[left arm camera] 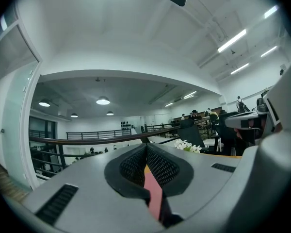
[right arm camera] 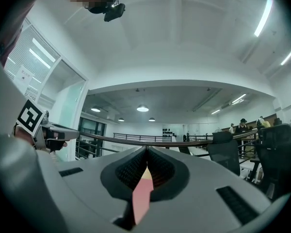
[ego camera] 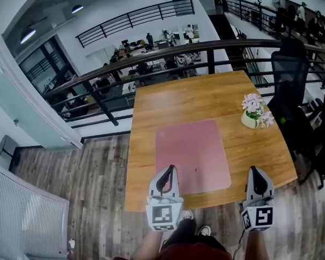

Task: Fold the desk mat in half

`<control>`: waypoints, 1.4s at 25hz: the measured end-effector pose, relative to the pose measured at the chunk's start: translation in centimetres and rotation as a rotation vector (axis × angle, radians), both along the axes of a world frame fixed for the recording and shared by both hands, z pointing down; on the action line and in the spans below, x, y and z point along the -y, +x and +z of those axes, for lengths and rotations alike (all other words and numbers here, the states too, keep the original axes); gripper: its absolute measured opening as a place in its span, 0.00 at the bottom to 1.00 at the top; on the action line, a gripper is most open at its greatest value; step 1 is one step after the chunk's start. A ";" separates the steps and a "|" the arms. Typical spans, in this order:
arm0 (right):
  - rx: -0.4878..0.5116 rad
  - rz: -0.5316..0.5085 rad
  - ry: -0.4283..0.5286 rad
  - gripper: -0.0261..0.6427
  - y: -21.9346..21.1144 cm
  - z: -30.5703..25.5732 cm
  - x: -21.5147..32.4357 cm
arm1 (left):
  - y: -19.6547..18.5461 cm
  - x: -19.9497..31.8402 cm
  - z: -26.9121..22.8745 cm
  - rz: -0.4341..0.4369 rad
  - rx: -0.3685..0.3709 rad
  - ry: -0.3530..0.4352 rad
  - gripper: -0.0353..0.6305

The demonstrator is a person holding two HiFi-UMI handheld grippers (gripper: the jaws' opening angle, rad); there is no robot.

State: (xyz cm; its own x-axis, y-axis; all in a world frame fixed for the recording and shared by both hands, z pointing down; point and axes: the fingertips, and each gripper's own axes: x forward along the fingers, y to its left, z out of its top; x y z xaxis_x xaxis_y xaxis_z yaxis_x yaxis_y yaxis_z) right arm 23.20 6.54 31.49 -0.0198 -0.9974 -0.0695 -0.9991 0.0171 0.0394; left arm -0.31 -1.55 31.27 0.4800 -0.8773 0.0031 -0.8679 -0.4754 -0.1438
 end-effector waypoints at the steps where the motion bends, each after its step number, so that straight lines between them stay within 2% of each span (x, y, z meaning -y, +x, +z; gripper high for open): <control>1: 0.001 -0.005 -0.003 0.06 0.1 0.1 0.7 | 0.2 0.6 0.1 -0.002 0.002 -0.001 0.08; 6: -0.008 -0.038 -0.004 0.06 -0.7 0.5 5.2 | -0.2 4.3 0.0 -0.009 -0.011 0.010 0.08; 14: -0.057 -0.108 -0.024 0.06 -2.3 0.5 15.1 | -2.2 12.9 1.1 -0.057 -0.005 -0.025 0.08; 27: -0.082 -0.155 -0.080 0.06 -4.2 1.9 28.3 | -4.3 25.0 3.2 -0.075 0.040 -0.080 0.08; 30: -0.105 -0.158 -0.105 0.06 -4.5 2.6 31.5 | -4.5 28.1 3.8 -0.065 0.078 -0.064 0.08; 35: -0.141 -0.175 -0.171 0.06 -5.2 5.4 36.8 | -4.7 32.8 6.5 -0.051 0.199 -0.053 0.08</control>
